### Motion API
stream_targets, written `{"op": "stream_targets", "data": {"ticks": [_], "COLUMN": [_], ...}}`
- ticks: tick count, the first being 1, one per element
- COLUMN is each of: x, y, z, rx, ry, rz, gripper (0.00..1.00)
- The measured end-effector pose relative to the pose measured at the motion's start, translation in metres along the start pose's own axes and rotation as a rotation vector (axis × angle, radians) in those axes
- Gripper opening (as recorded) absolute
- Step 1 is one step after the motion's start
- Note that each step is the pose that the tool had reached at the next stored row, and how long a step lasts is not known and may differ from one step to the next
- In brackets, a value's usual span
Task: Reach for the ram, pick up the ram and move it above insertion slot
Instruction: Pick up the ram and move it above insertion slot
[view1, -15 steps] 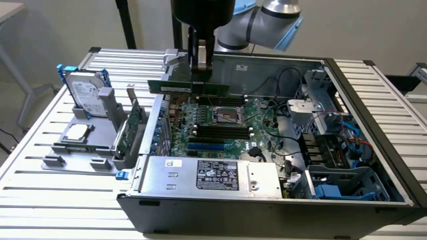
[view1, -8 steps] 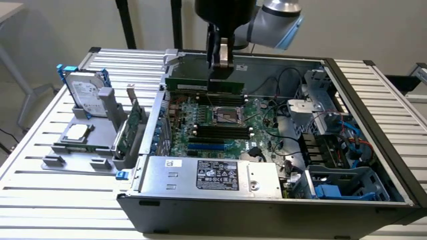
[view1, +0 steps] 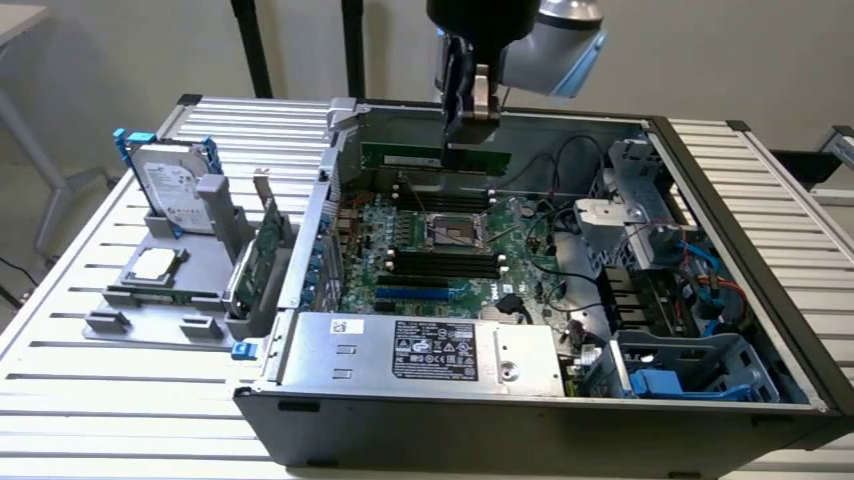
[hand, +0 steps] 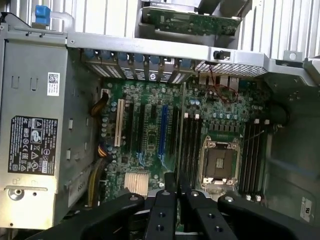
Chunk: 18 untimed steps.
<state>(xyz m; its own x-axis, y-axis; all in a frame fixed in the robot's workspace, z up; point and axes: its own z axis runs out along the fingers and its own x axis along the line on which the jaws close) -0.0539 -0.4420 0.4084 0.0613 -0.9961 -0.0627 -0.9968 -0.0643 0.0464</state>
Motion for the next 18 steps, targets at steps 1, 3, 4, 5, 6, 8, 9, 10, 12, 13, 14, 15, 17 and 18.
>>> {"op": "stream_targets", "data": {"ticks": [1, 3, 4, 5, 6, 8, 9, 10, 12, 13, 14, 15, 17, 18], "x": [-0.003, -0.01, -0.014, -0.017, -0.02, -0.024, -0.026, -0.027, -0.027, -0.027, -0.027, -0.027, -0.027, -0.027], "y": [-0.0028, -0.0087, -0.0115, -0.0142, -0.0171, -0.0228, -0.0258, -0.0272, -0.0283, -0.0285, -0.0285, -0.0285, -0.0285, -0.0285], "z": [0.0007, 0.002, 0.0027, 0.0034, 0.004, 0.005, 0.0053, 0.0052, 0.0051, 0.0051, 0.0052, 0.0052, 0.0052, 0.0051], "rx": [0.0, -0.0001, -0.0001, -0.0002, -0.0003, -0.0004, -0.0004, -0.0006, -0.0005, -0.0005, -0.0005, -0.0005, -0.0005, -0.0005], "ry": [0.0004, 0.0017, 0.0024, 0.0033, 0.0041, 0.0063, 0.0075, 0.009, 0.0094, 0.0094, 0.0093, 0.0093, 0.0093, 0.0093], "rz": [0.0, 0.0, 0.0, 0.0, 0.0, 0.0, 0.0, 0.0, 0.001, 0.001, 0.001, 0.001, 0.001, 0.001], "gripper": [0.14, 0.14, 0.14, 0.14, 0.14, 0.14, 0.14, 0.14, 0.14, 0.14, 0.14, 0.14, 0.14, 0.14]}}
